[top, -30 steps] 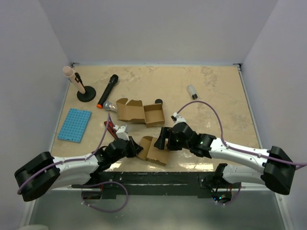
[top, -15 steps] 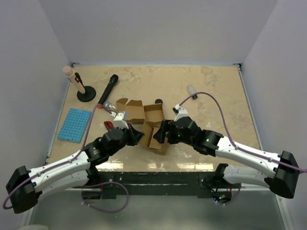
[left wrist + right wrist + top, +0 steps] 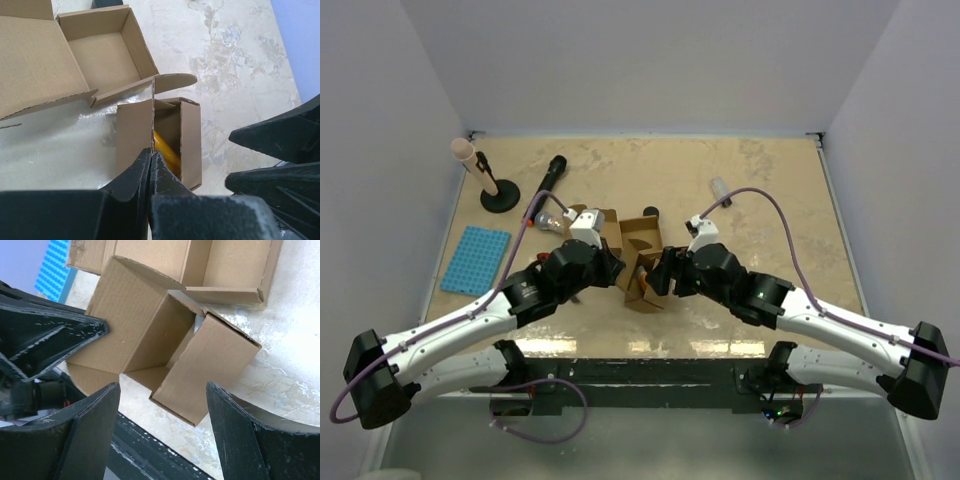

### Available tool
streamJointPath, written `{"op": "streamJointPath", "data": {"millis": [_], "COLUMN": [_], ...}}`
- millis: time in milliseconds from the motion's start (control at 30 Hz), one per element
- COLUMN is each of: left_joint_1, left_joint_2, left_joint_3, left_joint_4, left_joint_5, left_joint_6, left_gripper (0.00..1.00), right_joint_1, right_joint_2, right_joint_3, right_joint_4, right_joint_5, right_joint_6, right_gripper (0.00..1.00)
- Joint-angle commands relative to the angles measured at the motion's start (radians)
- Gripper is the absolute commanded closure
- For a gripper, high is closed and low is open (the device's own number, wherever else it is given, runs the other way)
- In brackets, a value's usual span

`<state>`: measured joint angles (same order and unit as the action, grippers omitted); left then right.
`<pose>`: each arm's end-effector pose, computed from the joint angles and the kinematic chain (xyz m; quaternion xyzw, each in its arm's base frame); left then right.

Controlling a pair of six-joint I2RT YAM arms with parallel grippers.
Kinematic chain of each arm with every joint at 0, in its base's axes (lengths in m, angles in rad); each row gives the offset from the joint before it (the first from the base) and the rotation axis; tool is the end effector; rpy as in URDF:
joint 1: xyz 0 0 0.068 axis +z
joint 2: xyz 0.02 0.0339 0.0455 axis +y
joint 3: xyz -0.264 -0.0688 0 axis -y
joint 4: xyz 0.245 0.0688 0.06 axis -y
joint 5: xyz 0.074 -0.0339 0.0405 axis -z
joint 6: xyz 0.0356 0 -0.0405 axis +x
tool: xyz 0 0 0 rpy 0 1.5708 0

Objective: Unpack the express box
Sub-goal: Open the express box at the center of the board.

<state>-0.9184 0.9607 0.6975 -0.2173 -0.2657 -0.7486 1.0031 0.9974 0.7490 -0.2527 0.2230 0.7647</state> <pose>0.1392 -0.1668 0.2740 0.0034 0.8503 -0.3043 0.4294 0.1273 0.1849 0.2810 -0.0454 0.8557 0.3310 0.3952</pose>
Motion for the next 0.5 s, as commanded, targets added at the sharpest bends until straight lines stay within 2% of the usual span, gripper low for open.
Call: {"op": "streamJointPath", "data": {"millis": [0, 200, 300, 467], "left_joint_1": [-0.010, -0.063, -0.066, -0.068], "left_joint_2": [0.035, 0.081, 0.073, 0.032], "left_joint_3": [0.094, 0.224, 0.241, 0.223], "left_joint_4": [-0.051, -0.117, -0.117, -0.152], "left_joint_5": [0.026, 0.002, 0.010, -0.010], "left_joint_6": [0.014, 0.026, 0.018, 0.008], "left_gripper": [1.00, 1.00, 1.00, 1.00], "right_joint_1": [0.005, 0.005, 0.003, 0.005], "right_joint_2": [0.026, 0.095, 0.150, 0.092], "right_joint_3": [-0.002, 0.009, 0.015, -0.034], "right_joint_4": [0.035, 0.010, -0.014, -0.022], "right_joint_5": [0.055, 0.131, 0.163, 0.168], "right_joint_6": [-0.034, -0.061, -0.045, -0.007], "right_gripper": [0.26, 0.27, 0.27, 0.27]}}
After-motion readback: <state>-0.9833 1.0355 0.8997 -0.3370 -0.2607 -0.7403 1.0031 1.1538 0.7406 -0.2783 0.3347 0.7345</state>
